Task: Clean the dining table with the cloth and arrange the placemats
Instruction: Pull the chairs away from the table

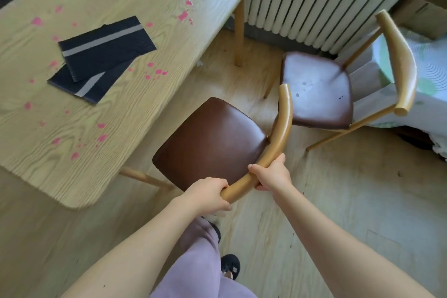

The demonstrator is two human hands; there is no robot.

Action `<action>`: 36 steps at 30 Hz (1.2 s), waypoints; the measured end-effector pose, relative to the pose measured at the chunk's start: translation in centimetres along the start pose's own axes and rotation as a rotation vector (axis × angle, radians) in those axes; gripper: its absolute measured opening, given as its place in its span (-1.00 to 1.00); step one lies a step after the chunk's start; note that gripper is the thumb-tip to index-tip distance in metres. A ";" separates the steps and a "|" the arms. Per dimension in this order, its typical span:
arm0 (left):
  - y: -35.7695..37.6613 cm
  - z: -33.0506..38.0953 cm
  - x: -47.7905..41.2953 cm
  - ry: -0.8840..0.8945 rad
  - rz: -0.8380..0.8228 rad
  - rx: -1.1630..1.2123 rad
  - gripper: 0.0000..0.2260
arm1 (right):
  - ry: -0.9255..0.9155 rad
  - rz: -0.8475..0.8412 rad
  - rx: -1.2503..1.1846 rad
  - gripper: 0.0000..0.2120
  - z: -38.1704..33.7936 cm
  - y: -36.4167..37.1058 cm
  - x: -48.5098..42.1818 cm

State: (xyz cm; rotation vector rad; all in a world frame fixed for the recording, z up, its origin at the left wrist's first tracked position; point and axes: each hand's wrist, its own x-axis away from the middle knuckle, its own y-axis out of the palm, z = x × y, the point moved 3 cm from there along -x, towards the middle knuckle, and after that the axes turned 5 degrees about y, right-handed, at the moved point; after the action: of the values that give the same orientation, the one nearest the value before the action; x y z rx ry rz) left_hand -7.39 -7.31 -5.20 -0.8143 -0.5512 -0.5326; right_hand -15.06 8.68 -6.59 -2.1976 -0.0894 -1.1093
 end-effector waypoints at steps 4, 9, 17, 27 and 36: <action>-3.0 -0.7 -0.8 -0.008 0.028 0.050 -0.76 | -0.035 -0.009 0.015 -0.23 -3.8 0.5 -0.7; -6.2 -2.3 -2.2 -0.017 0.056 0.124 -0.75 | -0.075 0.001 0.032 -0.32 -8.7 1.4 -1.6; -11.4 -5.0 -3.1 0.009 0.101 0.035 -0.78 | -0.038 0.077 -0.095 -0.57 -14.8 3.8 -1.3; -13.0 -6.4 -3.7 -0.023 0.217 -0.122 -0.80 | -0.077 0.012 -0.150 -0.49 -17.0 6.3 -2.9; -12.0 -5.9 -5.7 -0.047 0.281 -0.127 -0.79 | -0.136 -0.119 -0.142 -0.73 -17.4 6.4 -5.9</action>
State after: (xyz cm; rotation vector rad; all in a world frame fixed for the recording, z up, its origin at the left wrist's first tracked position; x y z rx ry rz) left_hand -17.71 -17.52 -5.89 -1.0090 -0.4394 -0.2926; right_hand -28.69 -5.19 -7.10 -2.4210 -0.2089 -1.0580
